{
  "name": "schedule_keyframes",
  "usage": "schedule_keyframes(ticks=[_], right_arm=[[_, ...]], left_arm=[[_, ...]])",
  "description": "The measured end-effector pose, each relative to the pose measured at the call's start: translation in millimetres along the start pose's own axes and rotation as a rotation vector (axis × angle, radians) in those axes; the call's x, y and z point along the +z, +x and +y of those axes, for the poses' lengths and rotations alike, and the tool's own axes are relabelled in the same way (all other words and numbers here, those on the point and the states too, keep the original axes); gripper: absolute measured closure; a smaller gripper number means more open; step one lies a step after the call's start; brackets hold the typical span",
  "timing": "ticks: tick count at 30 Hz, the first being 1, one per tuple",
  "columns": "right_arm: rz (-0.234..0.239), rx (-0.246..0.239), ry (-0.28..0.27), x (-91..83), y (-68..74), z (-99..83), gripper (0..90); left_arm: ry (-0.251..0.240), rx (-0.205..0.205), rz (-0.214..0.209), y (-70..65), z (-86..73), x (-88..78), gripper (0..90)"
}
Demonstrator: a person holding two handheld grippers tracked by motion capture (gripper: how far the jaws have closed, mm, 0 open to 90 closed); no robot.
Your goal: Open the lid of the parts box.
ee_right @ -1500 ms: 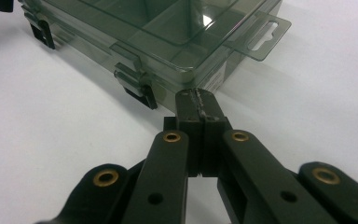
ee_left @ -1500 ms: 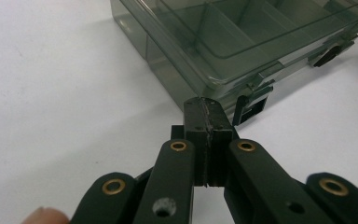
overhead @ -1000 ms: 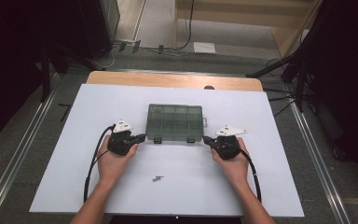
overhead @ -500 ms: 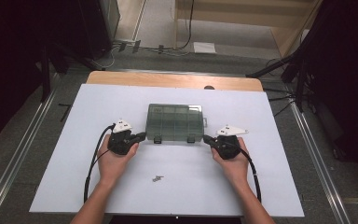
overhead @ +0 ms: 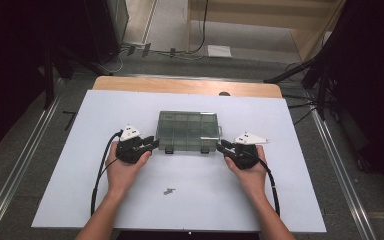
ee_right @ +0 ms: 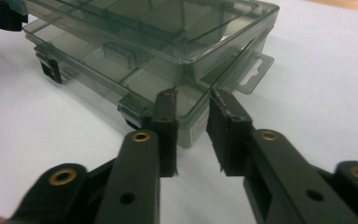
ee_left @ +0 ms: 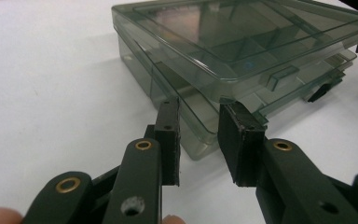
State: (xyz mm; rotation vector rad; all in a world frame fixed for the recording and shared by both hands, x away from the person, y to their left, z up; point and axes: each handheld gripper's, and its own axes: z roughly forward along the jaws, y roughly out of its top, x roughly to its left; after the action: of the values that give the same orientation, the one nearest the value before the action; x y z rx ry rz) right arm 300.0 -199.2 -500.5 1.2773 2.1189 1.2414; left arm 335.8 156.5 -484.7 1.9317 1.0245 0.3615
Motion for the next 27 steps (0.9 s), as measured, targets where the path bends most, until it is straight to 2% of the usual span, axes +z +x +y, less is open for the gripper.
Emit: schedule_keyframes(ticks=[3, 5, 9, 11, 17, 22, 27], right_arm=[[-0.003, -0.001, -0.017, -0.7, 0.4, 2.4, 66.9], [-0.011, -0.007, -0.026, -1.0, 0.1, 4.3, 64.9], [-0.016, 0.000, -0.045, -1.3, -1.0, 8.1, 62.9], [-0.017, -0.006, -0.053, -0.6, -1.1, 9.5, 62.2], [-0.045, -0.018, -0.078, 1.5, -2.3, 12.6, 61.0], [-0.057, -0.015, -0.077, 2.3, -6.0, 14.7, 60.9], [-0.063, -0.025, -0.089, 3.4, -6.3, 21.8, 62.0]], left_arm=[[-0.012, 0.008, 0.005, 0.3, 1.0, 0.5, 68.9], [-0.033, 0.019, 0.019, 0.9, 2.4, 1.0, 61.2], [-0.061, 0.027, 0.028, 1.3, 5.3, 0.6, 60.9], [-0.061, 0.042, 0.033, 1.6, 7.3, 0.6, 60.9], [-0.076, 0.048, 0.044, 3.1, 12.1, 1.3, 60.9], [-0.087, 0.076, 0.046, 3.4, 16.0, 2.1, 61.0], [-0.109, 0.079, 0.054, 2.9, 19.2, 2.7, 61.2]])
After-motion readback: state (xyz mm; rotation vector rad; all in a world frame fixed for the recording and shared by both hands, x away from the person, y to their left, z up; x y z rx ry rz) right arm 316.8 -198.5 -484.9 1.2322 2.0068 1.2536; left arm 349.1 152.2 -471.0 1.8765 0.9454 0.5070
